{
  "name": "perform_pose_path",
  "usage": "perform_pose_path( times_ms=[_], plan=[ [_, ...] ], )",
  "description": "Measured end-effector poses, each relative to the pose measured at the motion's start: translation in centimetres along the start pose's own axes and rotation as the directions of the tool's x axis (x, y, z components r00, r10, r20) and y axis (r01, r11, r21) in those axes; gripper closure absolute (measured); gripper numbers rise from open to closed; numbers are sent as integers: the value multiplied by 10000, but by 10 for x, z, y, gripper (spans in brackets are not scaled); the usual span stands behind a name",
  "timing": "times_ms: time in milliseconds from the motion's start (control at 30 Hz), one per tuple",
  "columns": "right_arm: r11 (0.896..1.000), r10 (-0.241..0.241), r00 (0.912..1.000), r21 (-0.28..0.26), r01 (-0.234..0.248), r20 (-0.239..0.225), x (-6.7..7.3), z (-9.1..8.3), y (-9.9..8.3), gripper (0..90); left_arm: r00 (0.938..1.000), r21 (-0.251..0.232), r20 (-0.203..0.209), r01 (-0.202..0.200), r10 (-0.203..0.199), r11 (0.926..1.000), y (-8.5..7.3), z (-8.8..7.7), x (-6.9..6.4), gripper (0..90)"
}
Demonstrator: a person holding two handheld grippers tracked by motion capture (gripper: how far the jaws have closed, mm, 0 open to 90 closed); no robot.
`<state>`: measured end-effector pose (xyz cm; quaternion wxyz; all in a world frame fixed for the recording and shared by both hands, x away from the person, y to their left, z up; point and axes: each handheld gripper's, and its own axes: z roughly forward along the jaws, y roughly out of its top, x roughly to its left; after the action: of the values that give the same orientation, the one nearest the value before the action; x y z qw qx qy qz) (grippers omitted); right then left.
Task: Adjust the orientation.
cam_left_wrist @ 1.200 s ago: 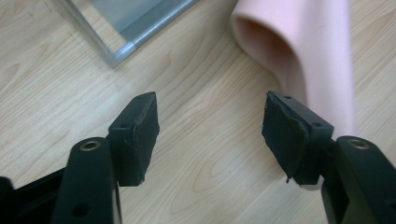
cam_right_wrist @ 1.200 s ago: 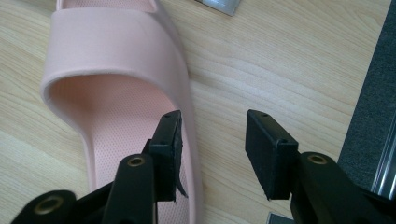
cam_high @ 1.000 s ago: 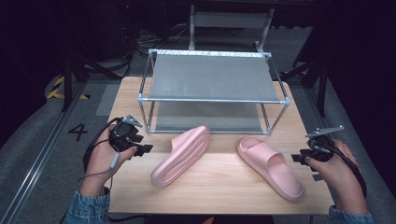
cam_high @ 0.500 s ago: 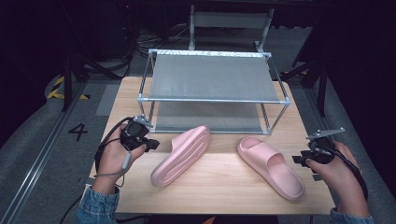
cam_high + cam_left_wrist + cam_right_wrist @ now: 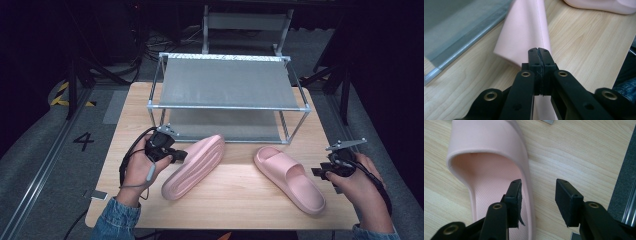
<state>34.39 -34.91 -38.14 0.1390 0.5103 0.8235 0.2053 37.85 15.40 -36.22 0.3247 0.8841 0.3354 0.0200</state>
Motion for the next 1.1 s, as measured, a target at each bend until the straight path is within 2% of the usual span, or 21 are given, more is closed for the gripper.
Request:
perform_pose_path(
  times_ms=[267,633,767,967,1000,1033,1100],
  plan=[
    [10000,31,10000,84,-31,11,1,2,-4,571,9998,44,186,93,-94,9999,4,16,2,900],
    [9999,68,10000,79,-69,59,2,2,-6,569,9998,160,220,-18,15,9999,6,19,0,900],
    [10000,-14,10000,81,14,54,4,2,-5,568,9993,196,328,-157,151,9997,7,19,-6,900],
    [10000,-46,9999,19,46,110,4,1,-3,566,9960,288,598,-680,661,9973,11,21,-21,899],
    [10000,-82,10000,41,82,51,5,2,-1,564,9941,267,784,-770,747,9967,11,23,-26,898],
    [10000,-82,10000,41,82,51,5,2,-1,564,9941,267,784,-770,747,9967,11,23,-26,898],
    [9999,-121,9999,27,121,16,6,3,1,562,9894,229,1256,-769,734,9968,11,28,-32,897]
  ],
)
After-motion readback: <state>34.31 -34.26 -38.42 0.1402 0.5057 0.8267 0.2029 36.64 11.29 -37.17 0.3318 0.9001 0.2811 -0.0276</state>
